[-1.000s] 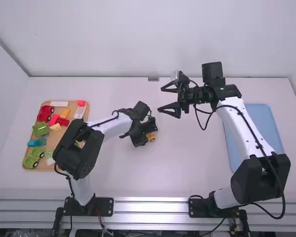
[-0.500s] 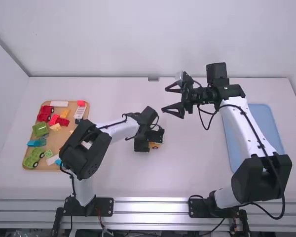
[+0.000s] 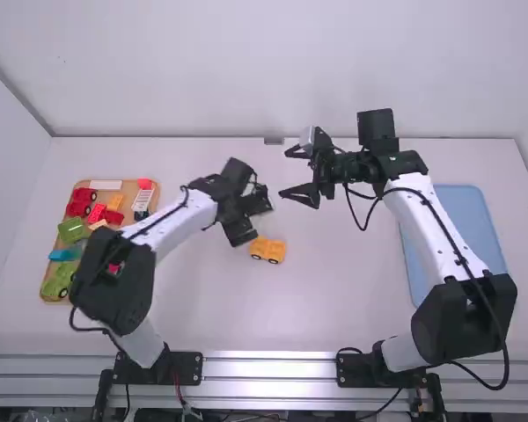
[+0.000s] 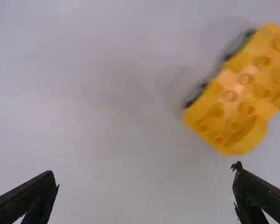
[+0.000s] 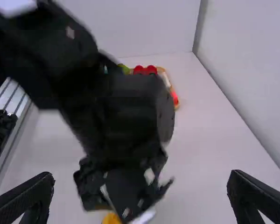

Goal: Assemble lego blocks to make yellow taxi

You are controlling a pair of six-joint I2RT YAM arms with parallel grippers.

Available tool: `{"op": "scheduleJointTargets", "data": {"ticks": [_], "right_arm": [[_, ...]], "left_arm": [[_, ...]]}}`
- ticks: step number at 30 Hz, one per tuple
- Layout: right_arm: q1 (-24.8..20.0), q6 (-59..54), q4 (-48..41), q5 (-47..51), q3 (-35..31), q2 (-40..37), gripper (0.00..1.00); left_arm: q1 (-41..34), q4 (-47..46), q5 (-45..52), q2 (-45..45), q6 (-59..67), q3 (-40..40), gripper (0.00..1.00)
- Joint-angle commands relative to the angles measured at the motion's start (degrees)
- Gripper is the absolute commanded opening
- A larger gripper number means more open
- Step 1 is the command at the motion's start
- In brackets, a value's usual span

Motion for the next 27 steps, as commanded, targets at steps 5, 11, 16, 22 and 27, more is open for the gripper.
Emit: {"op": "scheduleJointTargets", "data": {"ticks": [5,11,16,22,27], "right_arm": [[6.6,5.5,6.6,8.0,-0.3,0.7,0.99],[9.5,13.7,16.3,11.8,-0.3,4.0,0.99],[11.5,14.7,19.3,11.8,-0.3,6.1,0.99],[12.9,15.0,20.7,12.2,-0.3,6.4,0.99],[11.9,15.3,20.4,12.2,-0.2,6.4,0.99]], "left_arm": [[13.9,-0.3,6.5,-11.8,-14.5,0.3,0.99],[24.9,-0.6,-0.5,-20.1,-32.8,-1.6,0.99],[31.1,-3.5,-12.7,-25.0,-48.8,-2.7,0.99],[39.0,-7.1,-14.7,-27.8,-59.6,-2.7,0.99],[46.1,-6.4,-14.6,-27.3,-66.2,-3.4,0.99]]}}
